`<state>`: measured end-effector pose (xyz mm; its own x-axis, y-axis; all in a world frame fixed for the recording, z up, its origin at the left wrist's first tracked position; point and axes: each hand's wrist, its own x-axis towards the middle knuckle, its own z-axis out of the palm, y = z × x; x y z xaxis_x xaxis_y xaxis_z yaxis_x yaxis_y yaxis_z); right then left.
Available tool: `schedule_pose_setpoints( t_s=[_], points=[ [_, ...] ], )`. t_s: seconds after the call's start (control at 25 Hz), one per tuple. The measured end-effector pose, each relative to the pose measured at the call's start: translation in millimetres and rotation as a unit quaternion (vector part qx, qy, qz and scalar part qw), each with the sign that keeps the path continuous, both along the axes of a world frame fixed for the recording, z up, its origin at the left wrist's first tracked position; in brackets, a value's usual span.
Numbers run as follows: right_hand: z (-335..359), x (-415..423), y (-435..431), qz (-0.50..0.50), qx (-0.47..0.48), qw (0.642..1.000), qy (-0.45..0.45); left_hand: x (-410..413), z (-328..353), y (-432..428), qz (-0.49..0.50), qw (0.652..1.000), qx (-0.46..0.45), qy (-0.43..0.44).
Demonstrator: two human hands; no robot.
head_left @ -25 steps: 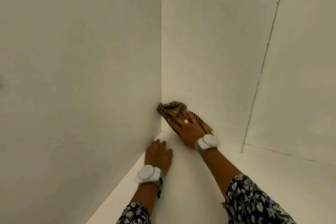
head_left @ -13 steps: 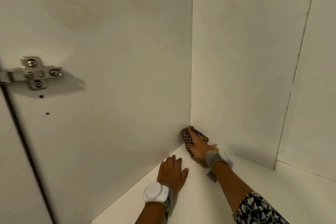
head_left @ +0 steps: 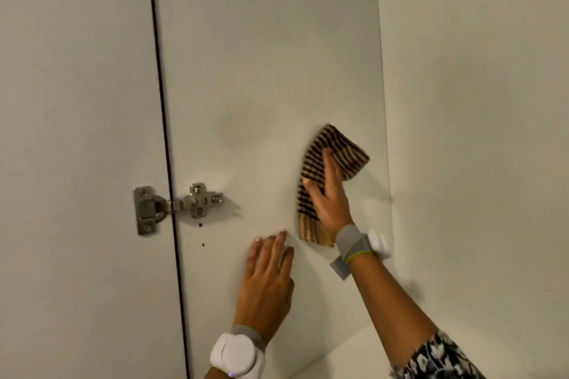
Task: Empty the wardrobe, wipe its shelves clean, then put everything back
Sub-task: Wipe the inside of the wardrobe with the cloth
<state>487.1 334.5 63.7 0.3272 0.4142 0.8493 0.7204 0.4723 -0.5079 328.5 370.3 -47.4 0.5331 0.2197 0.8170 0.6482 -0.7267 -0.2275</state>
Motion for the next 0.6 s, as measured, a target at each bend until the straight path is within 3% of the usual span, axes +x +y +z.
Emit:
schedule_pose_setpoints(
  t_s=[0.12,0.24,0.32,0.4,0.52,0.6],
  points=[
    [75.5,-59.2,15.5,-0.011,0.06,0.981,-0.187,-14.4,12.5,23.1,0.004,0.994,0.105,-0.043],
    [108.4,-120.7,35.2,-0.105,0.065,0.912,-0.39,-17.2,8.8,35.2,0.027,0.986,0.164,-0.016],
    [119.4,-134.0,47.2,-0.186,0.093,0.869,-0.449,-14.0,4.2,41.0,0.038,0.982,0.184,-0.004],
    [140.3,-119.0,53.6,-0.225,0.12,0.863,-0.437,-10.0,6.2,41.6,0.031,0.977,0.208,-0.017],
    [178.6,-65.4,54.8,-0.208,0.1,0.919,-0.321,-4.0,46.6,38.8,0.029,0.974,0.221,-0.037],
    [194.1,-13.7,55.4,-0.22,0.087,0.944,-0.232,1.3,82.7,41.0,0.042,0.967,0.231,-0.095]
  ],
)
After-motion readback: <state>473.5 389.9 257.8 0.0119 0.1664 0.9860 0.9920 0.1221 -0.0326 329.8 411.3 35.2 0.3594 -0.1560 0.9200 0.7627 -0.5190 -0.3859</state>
